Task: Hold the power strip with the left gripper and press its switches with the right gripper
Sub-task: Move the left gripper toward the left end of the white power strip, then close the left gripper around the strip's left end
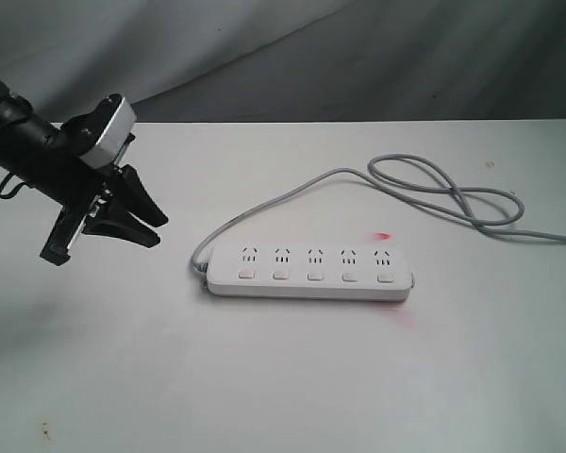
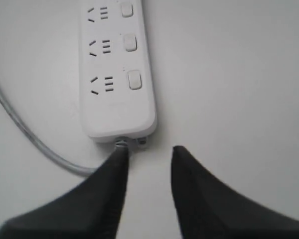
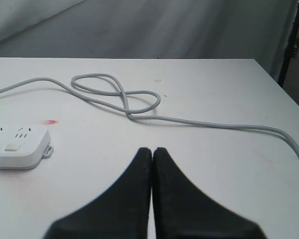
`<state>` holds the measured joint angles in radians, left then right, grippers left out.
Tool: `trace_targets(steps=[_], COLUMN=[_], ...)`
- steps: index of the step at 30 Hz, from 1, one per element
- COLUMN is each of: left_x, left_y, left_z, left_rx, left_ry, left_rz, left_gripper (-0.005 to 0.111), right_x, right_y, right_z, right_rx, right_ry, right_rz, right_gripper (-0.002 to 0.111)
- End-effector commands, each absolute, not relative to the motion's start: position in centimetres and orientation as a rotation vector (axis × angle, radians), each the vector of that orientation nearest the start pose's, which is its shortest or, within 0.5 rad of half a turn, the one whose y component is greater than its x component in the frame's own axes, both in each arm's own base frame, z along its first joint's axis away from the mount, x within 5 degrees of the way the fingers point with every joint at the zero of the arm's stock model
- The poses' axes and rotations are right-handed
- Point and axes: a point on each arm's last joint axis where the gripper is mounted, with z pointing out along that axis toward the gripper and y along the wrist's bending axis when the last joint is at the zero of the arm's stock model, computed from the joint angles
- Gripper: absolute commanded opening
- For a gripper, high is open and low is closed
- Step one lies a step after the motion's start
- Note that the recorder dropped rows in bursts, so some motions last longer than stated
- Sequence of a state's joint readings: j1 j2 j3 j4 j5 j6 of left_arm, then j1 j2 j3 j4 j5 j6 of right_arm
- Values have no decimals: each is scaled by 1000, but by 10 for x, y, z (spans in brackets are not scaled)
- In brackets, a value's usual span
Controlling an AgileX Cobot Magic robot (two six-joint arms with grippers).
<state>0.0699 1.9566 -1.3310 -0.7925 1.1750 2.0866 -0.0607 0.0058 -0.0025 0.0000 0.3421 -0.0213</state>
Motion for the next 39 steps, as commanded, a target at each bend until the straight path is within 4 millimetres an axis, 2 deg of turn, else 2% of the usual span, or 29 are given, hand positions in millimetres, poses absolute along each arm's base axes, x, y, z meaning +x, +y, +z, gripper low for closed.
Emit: trace_targets(steps=[1, 2, 4, 7, 14, 19, 33, 39], left_x=[380, 381, 383, 387, 394, 395, 398, 405], left_y=[-47, -50, -53, -56, -66, -68, -109, -110], left_z=[196, 196, 197, 191, 153, 135, 128, 128], left_rx=[1806, 1788, 1753, 1713, 1725, 1724, 1764, 1709], left_ry=[1692, 1692, 1690, 1703, 1757, 1788, 1760, 1786], left_rz=[-524, -510, -507, -530, -592, -627, -513, -406], left_gripper=[66, 73, 79, 80, 80, 80, 80, 80], right_x=[53, 53, 53, 53, 53, 53, 53, 53], right_y=[-3, -3, -3, -3, -3, -3, -3, -3], right_z=[182, 182, 182, 182, 182, 182, 182, 182], right_rx=[31, 31, 31, 31, 31, 31, 31, 31], right_ry=[1824, 1824, 1824, 1824, 1824, 1824, 1824, 1824], right_rz=[-62, -62, -62, -62, -62, -62, -62, -62], right_gripper=[0, 0, 0, 0, 0, 0, 0, 0])
